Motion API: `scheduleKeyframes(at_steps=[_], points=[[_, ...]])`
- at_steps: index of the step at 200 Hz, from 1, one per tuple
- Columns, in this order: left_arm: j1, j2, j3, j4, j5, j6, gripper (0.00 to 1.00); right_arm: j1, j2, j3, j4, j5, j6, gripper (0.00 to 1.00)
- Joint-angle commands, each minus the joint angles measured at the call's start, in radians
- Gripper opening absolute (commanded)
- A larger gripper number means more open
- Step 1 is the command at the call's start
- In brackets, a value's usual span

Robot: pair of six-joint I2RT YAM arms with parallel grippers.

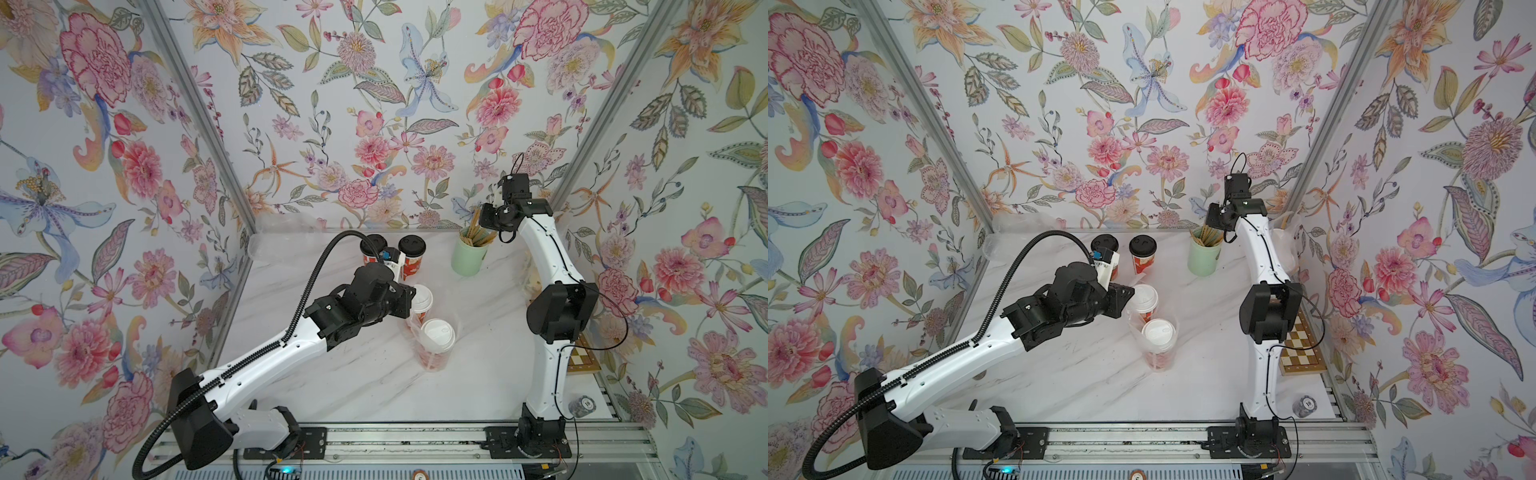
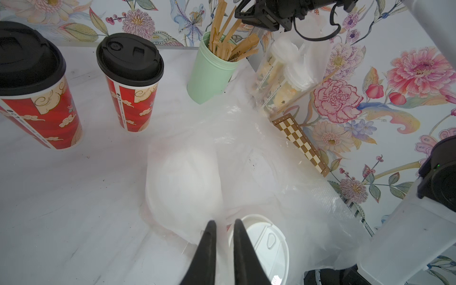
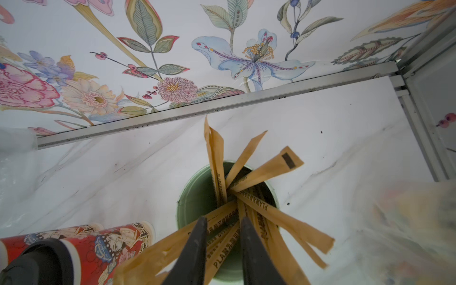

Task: Pack milk tea into plastic carrier bags
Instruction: Pick up the straw from the container.

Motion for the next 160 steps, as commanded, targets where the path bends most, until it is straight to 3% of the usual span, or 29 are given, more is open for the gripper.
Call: scheduleKeyframes(at_steps=[1, 67, 120, 160], points=[[0.01, -0.005, -0.013, 0.011, 0.012, -0.011, 0.17, -0.005, 0.022, 0.045, 0.006, 0.055, 0.046, 0.27], [0.009, -0.012, -0.018, 0.009, 0.006, -0.019, 0.17, -0.016, 0.143, 0.175, 0.012, 0.029, 0.06, 0.25], [0.01, -0.014, -0.015, 0.005, 0.001, -0.022, 0.17, -0.021, 0.172, 0.188, 0.021, 0.051, 0.069, 0.25], [0.009, -0.015, -0.013, 0.002, -0.002, -0.026, 0.17, -0.025, 0.192, 0.188, 0.08, -0.027, 0.06, 0.23]])
